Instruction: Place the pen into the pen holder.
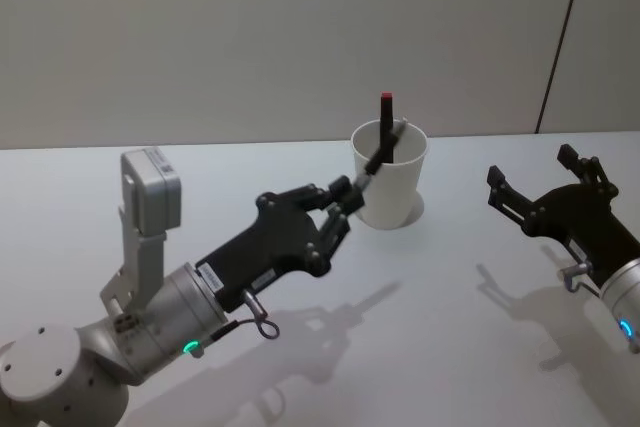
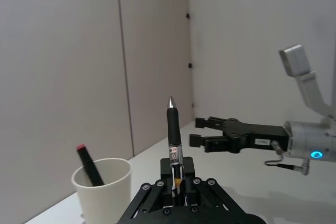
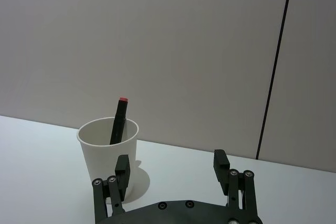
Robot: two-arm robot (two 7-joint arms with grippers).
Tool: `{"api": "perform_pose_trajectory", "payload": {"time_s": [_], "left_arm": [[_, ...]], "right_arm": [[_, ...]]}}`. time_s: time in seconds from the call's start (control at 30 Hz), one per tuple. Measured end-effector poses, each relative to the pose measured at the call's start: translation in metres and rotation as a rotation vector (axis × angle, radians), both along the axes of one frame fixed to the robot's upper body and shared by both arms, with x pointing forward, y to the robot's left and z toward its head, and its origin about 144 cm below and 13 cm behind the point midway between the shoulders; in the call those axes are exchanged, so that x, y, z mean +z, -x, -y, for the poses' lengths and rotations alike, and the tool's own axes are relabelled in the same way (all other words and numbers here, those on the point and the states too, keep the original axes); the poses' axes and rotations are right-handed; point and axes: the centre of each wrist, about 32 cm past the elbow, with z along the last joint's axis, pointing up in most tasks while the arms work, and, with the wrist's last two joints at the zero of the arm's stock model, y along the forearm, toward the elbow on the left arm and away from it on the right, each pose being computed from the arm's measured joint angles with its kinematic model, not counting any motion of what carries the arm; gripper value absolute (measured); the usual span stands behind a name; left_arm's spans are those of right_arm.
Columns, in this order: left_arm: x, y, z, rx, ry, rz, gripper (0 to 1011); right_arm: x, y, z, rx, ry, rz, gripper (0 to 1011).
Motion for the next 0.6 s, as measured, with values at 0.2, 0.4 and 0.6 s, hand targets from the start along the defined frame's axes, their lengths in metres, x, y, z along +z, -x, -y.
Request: {"api": "perform_pose_trajectory", "payload": {"time_s": [0.2, 0.4, 0.6], "left_arm": [[-0.001, -0.001, 0.006, -0.066, -0.018, 0.011, 130], [-0.002, -0.001, 0.011, -0.106, -0.025, 0.016, 130], [-0.003, -0.002, 0.015, -0.127, -0.025, 0.021, 130]], "right_arm": [[0.0, 0.0, 0.0, 0.0, 0.0, 0.0, 1001], [0.0, 0.0, 0.0, 0.0, 0.0, 0.0, 1001], [0.0, 0.0, 0.0, 0.0, 0.0, 0.0, 1002]]}}
